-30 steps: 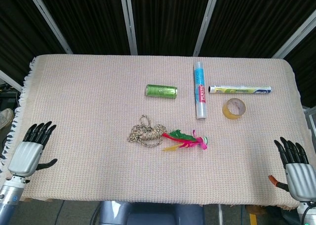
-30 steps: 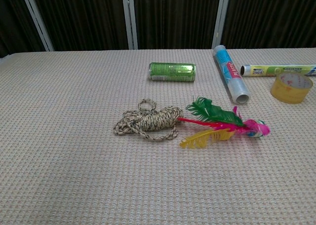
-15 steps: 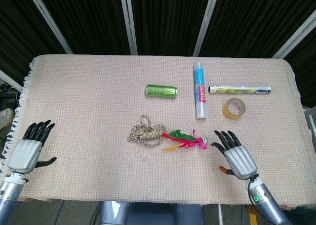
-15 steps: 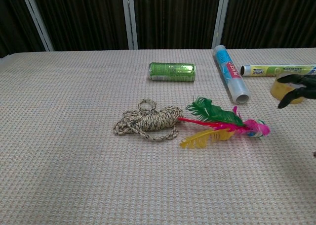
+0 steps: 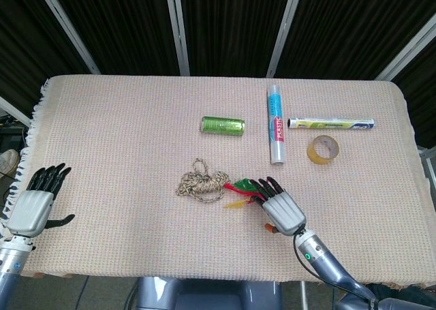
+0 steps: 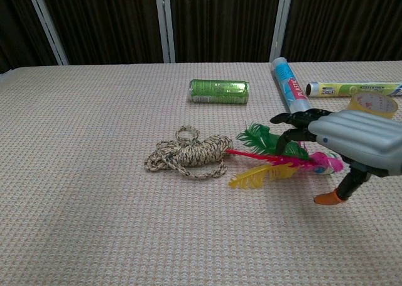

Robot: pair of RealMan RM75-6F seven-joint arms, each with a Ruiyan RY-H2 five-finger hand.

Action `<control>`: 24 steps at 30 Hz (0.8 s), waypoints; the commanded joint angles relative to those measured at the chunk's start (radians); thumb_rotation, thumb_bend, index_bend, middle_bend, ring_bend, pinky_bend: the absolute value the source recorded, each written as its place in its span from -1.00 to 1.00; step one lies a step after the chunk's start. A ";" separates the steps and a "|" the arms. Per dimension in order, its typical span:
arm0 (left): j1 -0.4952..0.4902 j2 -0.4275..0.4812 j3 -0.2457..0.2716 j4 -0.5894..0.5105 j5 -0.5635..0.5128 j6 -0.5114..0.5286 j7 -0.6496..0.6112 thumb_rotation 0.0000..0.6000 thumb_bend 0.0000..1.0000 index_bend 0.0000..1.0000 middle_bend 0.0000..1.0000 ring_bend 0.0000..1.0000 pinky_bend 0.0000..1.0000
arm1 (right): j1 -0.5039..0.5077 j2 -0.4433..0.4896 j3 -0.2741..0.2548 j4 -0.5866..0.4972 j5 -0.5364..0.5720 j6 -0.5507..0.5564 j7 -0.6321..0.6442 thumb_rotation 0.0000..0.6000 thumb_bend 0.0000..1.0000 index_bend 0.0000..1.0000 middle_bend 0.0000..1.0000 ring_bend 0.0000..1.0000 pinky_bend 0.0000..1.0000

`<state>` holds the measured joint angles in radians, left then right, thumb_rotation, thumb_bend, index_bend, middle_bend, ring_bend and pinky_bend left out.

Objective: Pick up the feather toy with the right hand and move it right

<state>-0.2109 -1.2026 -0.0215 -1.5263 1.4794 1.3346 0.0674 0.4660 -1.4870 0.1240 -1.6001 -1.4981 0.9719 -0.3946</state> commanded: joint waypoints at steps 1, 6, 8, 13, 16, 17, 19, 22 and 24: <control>0.000 -0.002 -0.002 0.002 -0.009 -0.005 0.007 1.00 -0.79 -1.00 -1.00 -1.00 -1.00 | 0.039 -0.011 0.025 0.018 0.040 -0.040 -0.018 1.00 -0.78 -0.44 -1.00 -1.00 -1.00; 0.001 -0.008 -0.009 0.004 -0.033 -0.009 0.031 1.00 -0.77 -1.00 -1.00 -1.00 -1.00 | 0.092 -0.007 0.047 0.031 0.081 -0.096 0.019 1.00 -0.78 -0.42 -1.00 -1.00 -1.00; 0.000 -0.011 -0.011 0.003 -0.038 -0.012 0.038 1.00 -0.77 -1.00 -1.00 -1.00 -1.00 | 0.108 -0.009 0.053 0.045 0.087 -0.107 0.025 1.00 -0.78 -0.41 -1.00 -1.00 -1.00; -0.004 -0.020 -0.013 0.007 -0.051 -0.021 0.058 1.00 -0.76 -1.00 -1.00 -1.00 -1.00 | 0.152 -0.032 0.058 0.100 0.103 -0.131 0.052 1.00 -0.71 -0.32 -1.00 -1.00 -1.00; -0.007 -0.024 -0.017 0.010 -0.063 -0.030 0.066 1.00 -0.76 -1.00 -1.00 -1.00 -1.00 | 0.171 -0.055 0.052 0.138 0.107 -0.143 0.073 1.00 -0.68 -0.29 -1.00 -1.00 -1.00; -0.008 -0.025 -0.017 0.012 -0.067 -0.034 0.067 1.00 -0.76 -1.00 -1.00 -1.00 -1.00 | 0.177 -0.064 0.050 0.152 0.107 -0.147 0.080 1.00 -0.67 -0.28 -1.00 -1.00 -1.00; -0.011 -0.025 -0.018 0.014 -0.072 -0.042 0.065 1.00 -0.76 -1.00 -1.00 -1.00 -1.00 | 0.194 -0.092 0.044 0.190 0.106 -0.155 0.090 1.00 -0.65 -0.25 -1.00 -1.00 -1.00; -0.012 -0.024 -0.021 0.016 -0.076 -0.042 0.060 1.00 -0.76 -1.00 -1.00 -1.00 -1.00 | 0.210 -0.118 0.035 0.225 0.105 -0.162 0.106 1.00 -0.62 -0.23 -1.00 -1.00 -1.00; -0.011 -0.022 -0.022 0.017 -0.078 -0.041 0.057 1.00 -0.75 -1.00 -1.00 -1.00 -1.00 | 0.219 -0.132 0.031 0.242 0.104 -0.163 0.112 1.00 -0.58 -0.20 -1.00 -1.00 -1.00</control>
<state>-0.2224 -1.2252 -0.0436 -1.5100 1.4013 1.2932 0.1243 0.6777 -1.6091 0.1597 -1.3680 -1.3936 0.8118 -0.2898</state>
